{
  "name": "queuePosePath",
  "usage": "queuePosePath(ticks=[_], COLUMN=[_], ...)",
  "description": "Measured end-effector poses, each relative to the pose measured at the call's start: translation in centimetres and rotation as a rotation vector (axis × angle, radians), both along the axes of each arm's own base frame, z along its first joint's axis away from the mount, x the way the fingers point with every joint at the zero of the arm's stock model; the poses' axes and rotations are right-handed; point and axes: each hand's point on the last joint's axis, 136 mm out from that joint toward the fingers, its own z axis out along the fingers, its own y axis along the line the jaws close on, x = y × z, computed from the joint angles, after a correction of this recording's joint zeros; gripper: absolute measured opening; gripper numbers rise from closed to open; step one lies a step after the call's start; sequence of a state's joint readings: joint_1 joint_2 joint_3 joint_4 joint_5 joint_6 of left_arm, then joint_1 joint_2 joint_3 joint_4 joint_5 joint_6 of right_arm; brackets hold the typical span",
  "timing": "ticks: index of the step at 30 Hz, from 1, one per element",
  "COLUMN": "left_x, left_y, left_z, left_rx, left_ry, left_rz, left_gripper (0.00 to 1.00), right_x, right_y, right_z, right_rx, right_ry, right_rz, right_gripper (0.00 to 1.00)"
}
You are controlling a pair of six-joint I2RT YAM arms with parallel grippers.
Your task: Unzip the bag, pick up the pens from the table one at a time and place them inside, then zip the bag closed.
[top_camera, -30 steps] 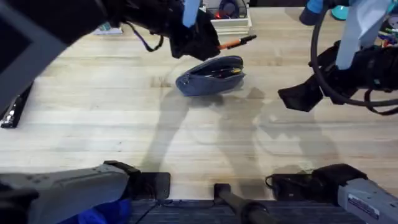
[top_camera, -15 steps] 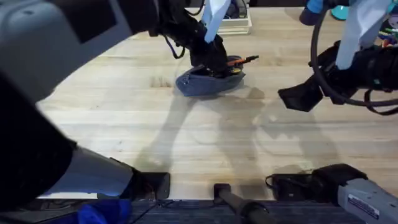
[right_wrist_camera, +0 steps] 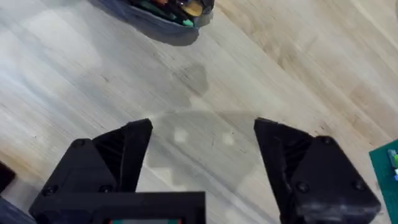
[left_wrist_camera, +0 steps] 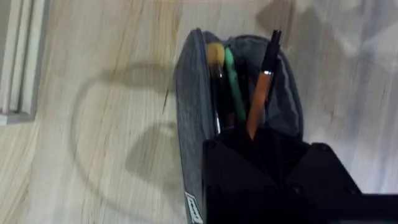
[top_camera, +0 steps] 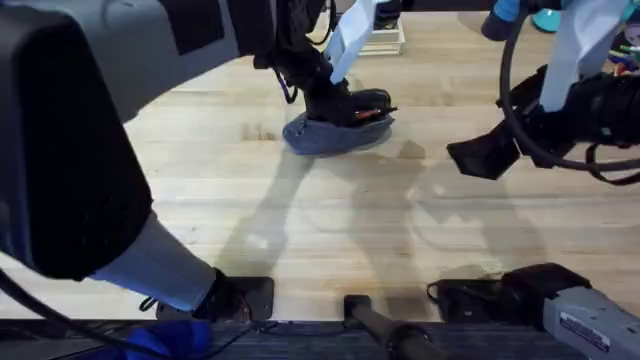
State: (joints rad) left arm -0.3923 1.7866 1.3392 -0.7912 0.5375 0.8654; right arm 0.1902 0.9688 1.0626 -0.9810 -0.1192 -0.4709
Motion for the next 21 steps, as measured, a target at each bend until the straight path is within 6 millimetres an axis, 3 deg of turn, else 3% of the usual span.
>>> queuePosePath(ticks=[14,16,17,21], left_x=[0.4,0.5,0.5,0.6], left_y=[1.8,1.9,1.9,2.2], left_z=[-1.2,-1.2,-1.3,-1.4], left_rx=[0.131,0.136,0.138,0.154], left_ry=[-0.019,-0.021,-0.022,-0.026], left_rz=[0.048,0.049,0.049,0.055], left_gripper=[0.046,0.113,0.206,0.830], right_x=[0.0,0.0,0.0,0.0], right_y=[0.0,0.0,0.0,0.0], right_z=[0.0,0.0,0.0,0.0], right_rx=[0.000,0.000,0.000,0.000], right_ry=[0.000,0.000,0.000,0.000], right_rz=[0.000,0.000,0.000,0.000], right_gripper=[0.998,0.998,0.997,0.996])
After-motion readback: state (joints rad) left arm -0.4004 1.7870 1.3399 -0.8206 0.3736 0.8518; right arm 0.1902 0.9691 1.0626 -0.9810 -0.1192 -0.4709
